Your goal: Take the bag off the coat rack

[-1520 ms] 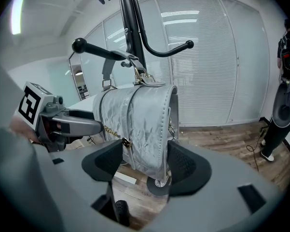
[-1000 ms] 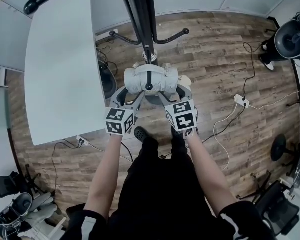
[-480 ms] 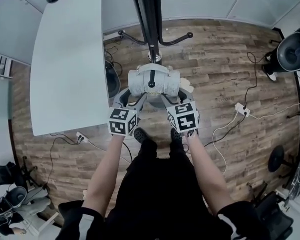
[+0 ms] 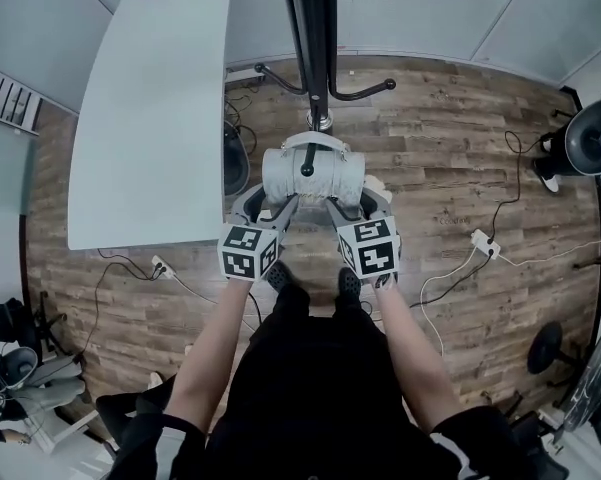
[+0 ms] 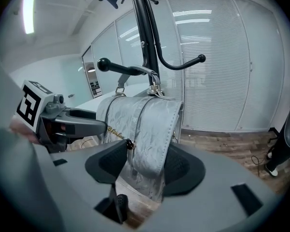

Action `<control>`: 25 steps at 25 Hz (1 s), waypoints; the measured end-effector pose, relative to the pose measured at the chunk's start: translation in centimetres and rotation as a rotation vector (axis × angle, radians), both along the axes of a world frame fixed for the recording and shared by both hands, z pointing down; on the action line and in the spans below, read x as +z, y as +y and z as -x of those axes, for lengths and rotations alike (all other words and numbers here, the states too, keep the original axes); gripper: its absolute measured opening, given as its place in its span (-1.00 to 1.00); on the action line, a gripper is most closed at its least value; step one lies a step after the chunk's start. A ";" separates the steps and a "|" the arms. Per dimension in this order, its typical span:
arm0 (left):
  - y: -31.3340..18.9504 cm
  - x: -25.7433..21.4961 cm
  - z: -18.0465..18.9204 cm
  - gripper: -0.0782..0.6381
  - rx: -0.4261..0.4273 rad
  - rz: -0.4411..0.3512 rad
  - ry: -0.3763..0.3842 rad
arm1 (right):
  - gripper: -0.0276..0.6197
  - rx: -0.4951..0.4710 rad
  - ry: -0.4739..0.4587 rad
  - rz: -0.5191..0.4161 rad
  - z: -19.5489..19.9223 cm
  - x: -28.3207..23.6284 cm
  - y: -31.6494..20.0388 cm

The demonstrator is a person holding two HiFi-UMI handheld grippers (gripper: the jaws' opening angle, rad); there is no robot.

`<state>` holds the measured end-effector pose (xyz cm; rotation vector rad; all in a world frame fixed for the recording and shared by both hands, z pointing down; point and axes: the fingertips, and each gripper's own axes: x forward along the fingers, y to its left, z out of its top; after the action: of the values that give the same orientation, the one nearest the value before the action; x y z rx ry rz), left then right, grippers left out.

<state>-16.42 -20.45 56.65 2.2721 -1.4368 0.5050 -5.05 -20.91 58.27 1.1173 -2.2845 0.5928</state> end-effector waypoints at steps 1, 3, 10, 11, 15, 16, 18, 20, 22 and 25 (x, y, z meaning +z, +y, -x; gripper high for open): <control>0.1 -0.2 0.1 -0.03 -0.011 -0.005 0.002 | -0.17 -0.007 0.000 -0.007 0.1 -0.2 0.0; 0.4 -0.7 0.4 -0.03 -0.030 -0.018 0.004 | -0.18 -0.019 0.002 -0.021 0.4 -0.8 0.1; 0.7 -2.6 -0.2 -0.03 -0.081 -0.068 -0.005 | -0.18 -0.053 -0.021 -0.055 -0.1 -2.5 -0.1; 0.9 -2.8 -0.2 -0.03 -0.093 -0.073 -0.010 | -0.18 -0.059 -0.026 -0.055 -0.2 -2.6 0.0; 2.4 -3.1 -0.6 -0.03 -0.142 -0.085 -0.010 | -0.18 -0.104 -0.030 -0.066 -0.5 -3.1 0.9; 2.8 -3.2 -0.8 -0.03 -0.156 -0.088 -0.008 | -0.18 -0.116 -0.031 -0.067 -0.6 -3.1 1.2; 3.5 -3.3 -1.1 -0.03 -0.180 -0.097 -0.009 | -0.18 -0.138 -0.039 -0.068 -0.9 -3.2 1.6; 4.1 -3.4 -1.3 -0.03 -0.201 -0.106 -0.012 | -0.18 -0.158 -0.048 -0.071 -1.0 -3.3 2.0; 4.6 -3.6 -1.4 -0.03 -0.220 -0.110 -0.011 | -0.18 -0.177 -0.052 -0.076 -1.1 -3.5 2.4; 5.4 -3.9 -1.6 -0.03 -0.247 -0.120 -0.007 | -0.18 -0.202 -0.053 -0.088 -1.2 -3.8 2.9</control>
<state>-14.85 -15.02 52.72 2.1398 -1.7637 0.3587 -3.87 -18.00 54.44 0.9049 -2.4520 0.4515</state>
